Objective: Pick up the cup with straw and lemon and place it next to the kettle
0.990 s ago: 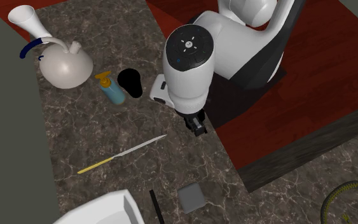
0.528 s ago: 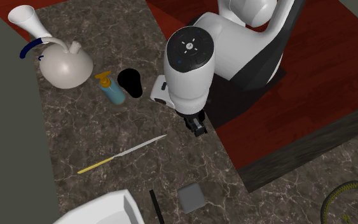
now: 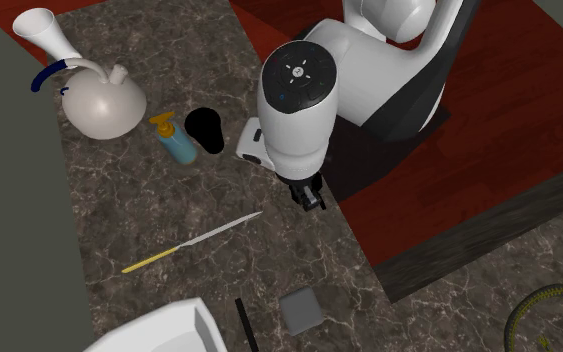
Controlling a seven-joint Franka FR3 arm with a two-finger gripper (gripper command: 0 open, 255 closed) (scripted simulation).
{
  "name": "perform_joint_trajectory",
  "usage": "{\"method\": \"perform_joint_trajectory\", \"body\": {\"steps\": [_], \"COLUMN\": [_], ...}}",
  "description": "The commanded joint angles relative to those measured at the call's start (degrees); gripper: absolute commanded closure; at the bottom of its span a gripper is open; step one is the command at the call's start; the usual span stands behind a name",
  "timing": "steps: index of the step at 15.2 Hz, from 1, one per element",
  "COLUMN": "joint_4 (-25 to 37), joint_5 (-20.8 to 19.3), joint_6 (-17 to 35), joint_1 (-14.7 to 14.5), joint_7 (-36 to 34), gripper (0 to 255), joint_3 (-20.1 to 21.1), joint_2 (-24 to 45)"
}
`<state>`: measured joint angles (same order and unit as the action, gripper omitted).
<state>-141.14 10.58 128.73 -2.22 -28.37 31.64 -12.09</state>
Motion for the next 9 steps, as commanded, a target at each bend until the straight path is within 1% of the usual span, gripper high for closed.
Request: {"method": "perform_joint_trajectory", "body": {"steps": [1,2,9], "joint_4": [0.0,-0.1,2.7], "joint_5": [0.0,0.0,1.0], "joint_6": [0.0,0.0,-6.1], "joint_1": [0.0,0.0,-0.3], "joint_7": [0.0,0.0,0.9], "gripper": [255,255,255], "joint_3": [0.0,0.0,-1.1], "joint_2": [0.1,0.0,-3.5]}}
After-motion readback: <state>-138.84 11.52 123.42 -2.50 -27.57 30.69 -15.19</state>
